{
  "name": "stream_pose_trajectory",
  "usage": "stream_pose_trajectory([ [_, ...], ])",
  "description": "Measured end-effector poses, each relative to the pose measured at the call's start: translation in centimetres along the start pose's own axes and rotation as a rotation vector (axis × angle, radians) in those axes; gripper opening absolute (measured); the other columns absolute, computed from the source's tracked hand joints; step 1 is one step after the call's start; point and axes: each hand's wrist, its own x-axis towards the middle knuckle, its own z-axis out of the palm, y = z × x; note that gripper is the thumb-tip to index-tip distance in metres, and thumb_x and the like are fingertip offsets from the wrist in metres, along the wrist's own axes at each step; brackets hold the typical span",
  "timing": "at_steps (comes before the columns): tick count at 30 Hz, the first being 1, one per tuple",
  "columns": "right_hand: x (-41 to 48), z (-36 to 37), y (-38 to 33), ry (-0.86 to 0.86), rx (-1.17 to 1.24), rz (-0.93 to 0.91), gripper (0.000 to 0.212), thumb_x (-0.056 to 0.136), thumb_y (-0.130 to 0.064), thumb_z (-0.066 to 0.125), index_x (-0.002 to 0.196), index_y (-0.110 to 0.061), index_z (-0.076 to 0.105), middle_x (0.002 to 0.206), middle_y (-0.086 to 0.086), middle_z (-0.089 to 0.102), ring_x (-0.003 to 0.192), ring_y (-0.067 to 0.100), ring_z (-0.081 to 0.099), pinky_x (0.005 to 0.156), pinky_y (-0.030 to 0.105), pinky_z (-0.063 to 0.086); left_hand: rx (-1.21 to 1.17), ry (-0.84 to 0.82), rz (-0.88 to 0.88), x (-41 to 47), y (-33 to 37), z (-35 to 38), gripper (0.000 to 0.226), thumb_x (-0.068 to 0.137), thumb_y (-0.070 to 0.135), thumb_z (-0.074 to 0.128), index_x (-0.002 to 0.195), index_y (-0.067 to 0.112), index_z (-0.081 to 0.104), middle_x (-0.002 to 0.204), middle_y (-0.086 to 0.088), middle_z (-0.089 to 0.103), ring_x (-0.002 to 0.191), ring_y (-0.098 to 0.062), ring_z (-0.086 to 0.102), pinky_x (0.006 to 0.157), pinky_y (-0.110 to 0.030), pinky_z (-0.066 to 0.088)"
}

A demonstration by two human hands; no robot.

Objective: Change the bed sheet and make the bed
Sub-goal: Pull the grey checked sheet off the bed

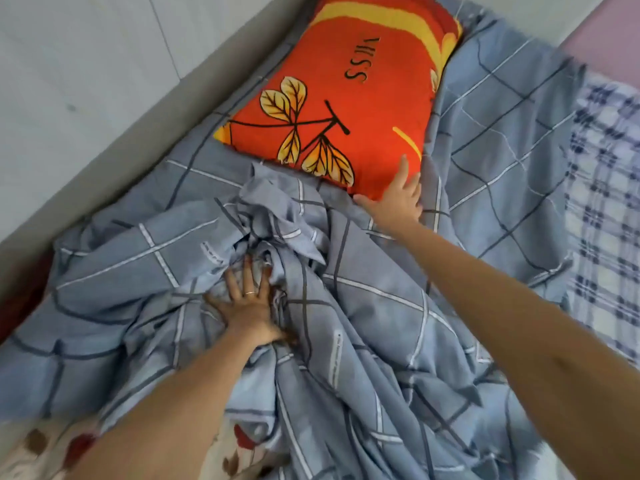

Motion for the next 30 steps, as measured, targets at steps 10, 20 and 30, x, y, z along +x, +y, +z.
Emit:
stream_pose_trajectory([
  [10,4.2,2.9,-0.5,0.177,-0.247,-0.084,0.041,0.093,-0.009,0.036,0.133,-0.008,0.041,0.125,0.025,0.052,0.116,0.043,0.05,0.092,0.044,0.04,-0.023,0.049,0.035,1.0,-0.5,0.8,0.149,0.048,0.08,0.069,0.104,0.027,-0.058,0.111,-0.004,-0.068,0.126,-0.042,-0.046,0.094,-0.078,-0.012],
  [20,-9.5,-10.4,0.7,-0.11,0.043,-0.145,0.025,0.068,0.0,0.059,0.057,-0.013,0.041,0.055,0.003,0.04,0.054,0.023,0.037,0.042,0.023,0.029,-0.082,0.185,0.025,-5.7,0.4,0.1,0.12,0.072,0.06,0.068,0.149,0.024,-0.016,0.158,-0.013,-0.014,0.144,-0.038,-0.009,0.107,-0.068,-0.001],
  [30,-38.5,-20.0,10.0,-0.137,0.568,0.218,0.033,0.037,-0.007,0.052,0.066,-0.021,0.044,0.059,0.002,0.04,0.053,0.017,0.038,0.045,0.02,0.033,-1.593,-0.13,-0.023,-31.0,-7.7,-1.1,0.066,0.087,0.065,0.045,0.134,0.019,0.049,0.138,-0.005,0.051,0.12,-0.025,0.053,0.09,-0.042,0.046],
])
